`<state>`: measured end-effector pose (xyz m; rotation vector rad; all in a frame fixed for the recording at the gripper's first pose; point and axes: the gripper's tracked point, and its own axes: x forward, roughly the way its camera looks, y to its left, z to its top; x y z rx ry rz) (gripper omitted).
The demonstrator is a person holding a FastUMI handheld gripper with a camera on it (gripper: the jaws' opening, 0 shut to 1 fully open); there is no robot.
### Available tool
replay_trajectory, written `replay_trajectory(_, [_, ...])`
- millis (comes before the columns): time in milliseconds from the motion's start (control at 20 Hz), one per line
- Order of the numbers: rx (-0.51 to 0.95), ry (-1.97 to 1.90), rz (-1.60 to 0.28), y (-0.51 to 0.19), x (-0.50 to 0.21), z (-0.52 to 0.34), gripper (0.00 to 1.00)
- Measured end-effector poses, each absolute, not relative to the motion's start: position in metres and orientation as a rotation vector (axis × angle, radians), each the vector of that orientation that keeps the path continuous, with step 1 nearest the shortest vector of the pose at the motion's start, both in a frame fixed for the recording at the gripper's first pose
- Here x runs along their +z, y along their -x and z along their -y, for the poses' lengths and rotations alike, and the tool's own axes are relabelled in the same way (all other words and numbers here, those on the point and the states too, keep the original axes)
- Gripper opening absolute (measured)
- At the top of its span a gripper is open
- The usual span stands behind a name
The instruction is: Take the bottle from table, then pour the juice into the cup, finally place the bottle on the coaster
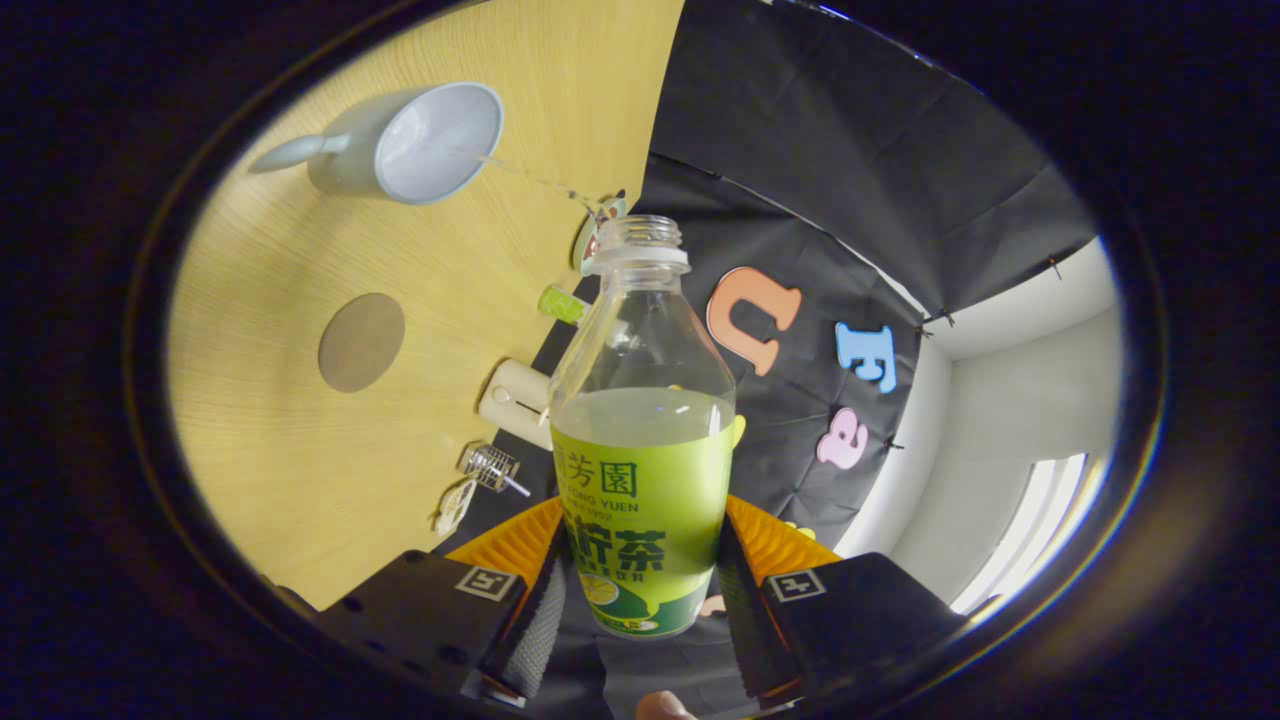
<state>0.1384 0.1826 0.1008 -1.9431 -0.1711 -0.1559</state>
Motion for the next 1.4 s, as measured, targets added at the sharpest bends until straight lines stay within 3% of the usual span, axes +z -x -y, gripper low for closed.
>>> replay_trajectory(1400, [-0.21,2.052,0.261,-0.126,0.118,-0.199,0.76])
